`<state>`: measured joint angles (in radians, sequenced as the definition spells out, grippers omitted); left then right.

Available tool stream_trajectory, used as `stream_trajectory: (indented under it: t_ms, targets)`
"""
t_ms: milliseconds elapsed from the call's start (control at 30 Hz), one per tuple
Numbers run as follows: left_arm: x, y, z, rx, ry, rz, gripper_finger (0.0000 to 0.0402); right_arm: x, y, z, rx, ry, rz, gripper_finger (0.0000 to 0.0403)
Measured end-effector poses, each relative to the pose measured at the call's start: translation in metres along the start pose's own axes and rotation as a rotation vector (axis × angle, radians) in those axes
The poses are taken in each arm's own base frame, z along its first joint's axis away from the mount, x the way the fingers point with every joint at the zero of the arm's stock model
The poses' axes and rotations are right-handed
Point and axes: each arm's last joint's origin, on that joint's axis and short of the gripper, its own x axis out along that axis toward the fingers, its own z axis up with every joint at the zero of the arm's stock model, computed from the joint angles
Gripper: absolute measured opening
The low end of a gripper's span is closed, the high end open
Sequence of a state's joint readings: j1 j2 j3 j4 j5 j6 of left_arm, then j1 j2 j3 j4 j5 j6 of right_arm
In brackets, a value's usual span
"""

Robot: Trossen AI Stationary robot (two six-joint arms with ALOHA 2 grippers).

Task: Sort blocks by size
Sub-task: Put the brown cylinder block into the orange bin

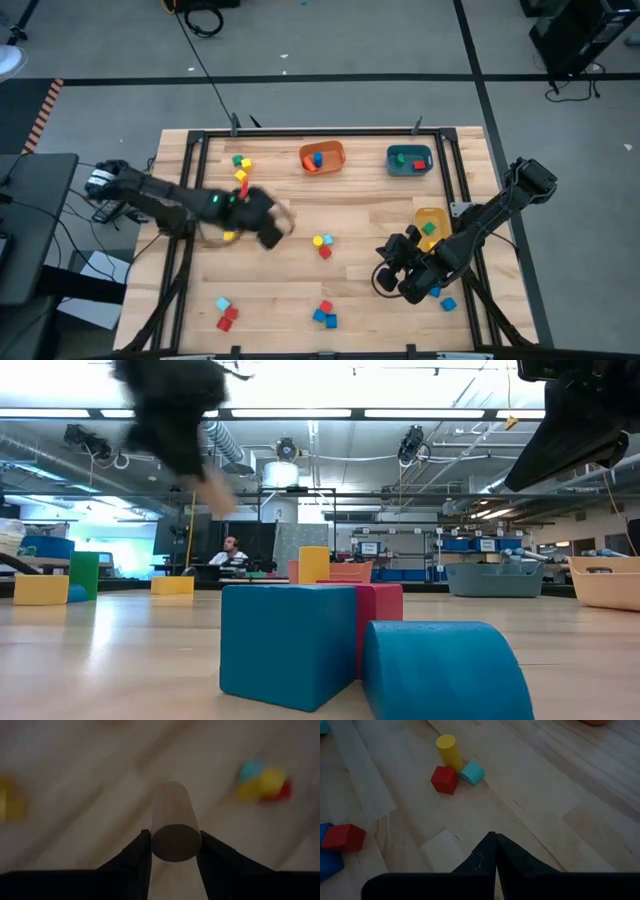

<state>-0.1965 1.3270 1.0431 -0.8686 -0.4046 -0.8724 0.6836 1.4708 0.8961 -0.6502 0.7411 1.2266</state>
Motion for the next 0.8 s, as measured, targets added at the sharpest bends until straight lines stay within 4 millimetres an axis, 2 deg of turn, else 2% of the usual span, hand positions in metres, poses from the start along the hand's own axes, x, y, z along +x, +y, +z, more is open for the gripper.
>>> stream_trajectory:
  t_ms: [200,333,400,567,667,800]
  targets:
    - [0.020,0.022,0.070,0.033,-0.304,-0.080,0.0138,0.003,-0.001,0.003,-0.017,-0.025,-0.018,0.0021]
    - [0.045,0.042,0.102,0.023,-0.357,-0.152,0.0138,0.004,-0.002,0.005,-0.014,-0.026,-0.025,0.0021]
    - [0.064,0.053,0.111,0.010,-0.333,-0.168,0.0138,0.005,-0.002,0.006,-0.021,-0.028,-0.025,0.0021]
    - [0.108,0.083,0.119,-0.062,-0.246,-0.068,0.0138,0.005,-0.002,0.006,-0.036,-0.027,-0.026,0.0021]
    - [0.125,0.094,0.124,-0.087,-0.214,-0.030,0.0138,0.005,-0.002,0.006,-0.051,-0.029,-0.026,0.0021]
    - [0.141,0.097,0.139,-0.062,-0.203,-0.042,0.0138,0.005,-0.002,0.007,-0.054,-0.044,-0.032,0.0021]
